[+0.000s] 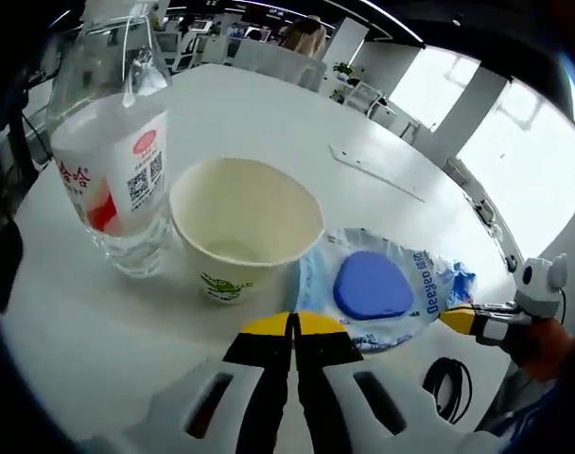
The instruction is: Arrange the tabletop items into an orderly group along one side of the table until the central work area is clear of visible clutter.
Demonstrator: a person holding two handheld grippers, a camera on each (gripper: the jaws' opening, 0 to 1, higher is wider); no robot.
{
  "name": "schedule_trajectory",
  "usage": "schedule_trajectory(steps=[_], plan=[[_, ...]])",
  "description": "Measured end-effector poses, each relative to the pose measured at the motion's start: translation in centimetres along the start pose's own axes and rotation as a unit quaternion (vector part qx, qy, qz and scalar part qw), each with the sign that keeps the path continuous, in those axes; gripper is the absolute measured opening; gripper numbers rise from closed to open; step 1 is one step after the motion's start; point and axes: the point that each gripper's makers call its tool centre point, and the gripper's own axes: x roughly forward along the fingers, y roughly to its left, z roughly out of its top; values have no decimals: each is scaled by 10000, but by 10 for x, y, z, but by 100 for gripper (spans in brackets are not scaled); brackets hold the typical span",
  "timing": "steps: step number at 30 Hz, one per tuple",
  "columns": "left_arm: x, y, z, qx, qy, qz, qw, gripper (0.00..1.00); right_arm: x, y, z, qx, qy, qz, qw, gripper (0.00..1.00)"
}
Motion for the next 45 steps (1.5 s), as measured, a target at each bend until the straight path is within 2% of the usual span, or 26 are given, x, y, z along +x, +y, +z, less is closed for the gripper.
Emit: schedule_trajectory(steps=[4, 10, 16, 21, 24, 28, 32, 37, 45], plan=[[-2, 1, -1, -142, -66, -24, 9999, 0, -3, -1, 1, -27, -63, -16, 10000, 1], [-9, 5, -10, -404, -64, -97, 9991, 4, -11, -8, 2, 21, -173, -63, 9998, 4], [-16, 7, -16, -423, -112, -136, 9989, 5, -18, -13, -4, -28, -190, -76, 9998, 5], [-21, 8, -15, -453, -186, -169, 9987, 4, -24, -15, -9, -65, -183, -100, 9998, 5], [-24, 7, -16, -401, -203, -206, 9988, 4, -28, -14, -13, -152, -160, -69, 9997, 5], [-32, 7, -18, -109, -215, -209, 9995, 7, -35, -11, -15, -132, -233, 100, 9996, 10], [-40, 8, -22, 103, -228, -208, 9995, 7, -41, -3, -24, -413, -162, 213, 9988, 11], [-49, 8, -38, 369, -78, -249, 9990, 9, -42, 0, -34, -479, -118, 287, 9984, 15], [-73, 12, -59, 669, -18, -290, 9973, 12, -43, 9, -52, -724, 66, 316, 9968, 18]])
